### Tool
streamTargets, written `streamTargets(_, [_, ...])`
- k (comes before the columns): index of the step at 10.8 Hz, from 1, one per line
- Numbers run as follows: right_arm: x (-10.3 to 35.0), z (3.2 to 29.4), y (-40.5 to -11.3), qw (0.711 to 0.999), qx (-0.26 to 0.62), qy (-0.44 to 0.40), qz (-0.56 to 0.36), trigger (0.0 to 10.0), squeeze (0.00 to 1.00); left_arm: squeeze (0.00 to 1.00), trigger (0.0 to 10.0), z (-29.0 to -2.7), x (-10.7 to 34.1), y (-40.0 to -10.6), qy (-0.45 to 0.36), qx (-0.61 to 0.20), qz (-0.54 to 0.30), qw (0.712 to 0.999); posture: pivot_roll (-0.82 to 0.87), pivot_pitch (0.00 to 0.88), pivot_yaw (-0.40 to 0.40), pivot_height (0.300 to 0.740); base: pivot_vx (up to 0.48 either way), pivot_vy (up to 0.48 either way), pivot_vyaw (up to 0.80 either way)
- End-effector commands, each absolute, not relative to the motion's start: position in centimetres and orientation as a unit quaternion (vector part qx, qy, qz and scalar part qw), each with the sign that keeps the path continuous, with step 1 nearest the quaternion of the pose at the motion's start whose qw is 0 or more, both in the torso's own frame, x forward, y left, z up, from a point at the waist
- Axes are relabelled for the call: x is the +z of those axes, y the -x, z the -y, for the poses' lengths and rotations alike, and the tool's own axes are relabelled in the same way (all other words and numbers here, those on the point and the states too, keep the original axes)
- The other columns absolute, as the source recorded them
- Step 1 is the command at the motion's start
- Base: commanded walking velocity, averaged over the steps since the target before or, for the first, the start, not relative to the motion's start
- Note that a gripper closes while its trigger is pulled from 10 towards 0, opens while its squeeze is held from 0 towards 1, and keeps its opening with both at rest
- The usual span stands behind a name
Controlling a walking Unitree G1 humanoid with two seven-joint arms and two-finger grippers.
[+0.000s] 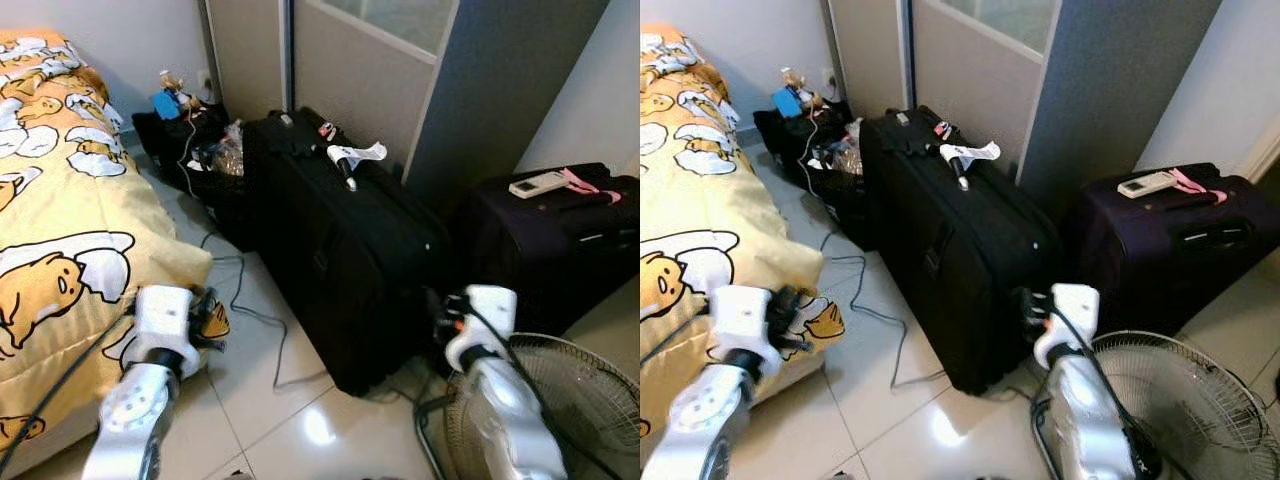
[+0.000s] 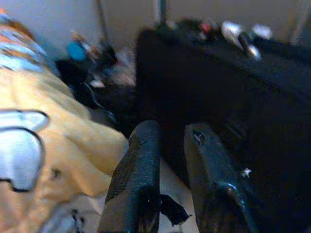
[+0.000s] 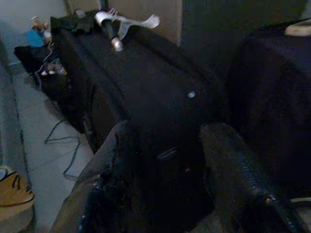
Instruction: Clean up the room
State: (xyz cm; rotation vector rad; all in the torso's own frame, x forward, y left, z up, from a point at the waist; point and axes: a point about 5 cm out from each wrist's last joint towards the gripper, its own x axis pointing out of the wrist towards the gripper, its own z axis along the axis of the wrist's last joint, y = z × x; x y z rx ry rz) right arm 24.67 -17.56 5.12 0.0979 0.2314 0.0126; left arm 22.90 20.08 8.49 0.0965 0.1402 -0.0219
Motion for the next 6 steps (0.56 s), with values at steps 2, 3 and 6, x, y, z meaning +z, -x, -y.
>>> streamTargets(2, [6.22,17.83,-24.59,0.993,0.006,-0.044,-0.107,10.0,0.00,0.00,10.0,-19.84,9.46,-22.84,-0.054,-0.003,-0.051,0.997,0.03,0.000,-0.026,0.740,0.000,0.000,0.00])
streamTargets(3, [6.21,17.73,-24.66,0.993,0.011,-0.042,-0.110,10.0,0.00,0.00,10.0,-19.61,9.42,-22.90,-0.062,-0.011,-0.056,0.996,0.03,0.000,-0.028,0.740,0.000,0.000,0.00])
streamTargets(6, [6.17,17.47,-24.45,0.992,0.016,-0.039,-0.122,10.0,0.00,0.00,10.0,-19.39,9.61,-22.66,-0.062,-0.019,-0.062,0.996,0.04,0.000,-0.023,0.740,0.000,0.000,0.00])
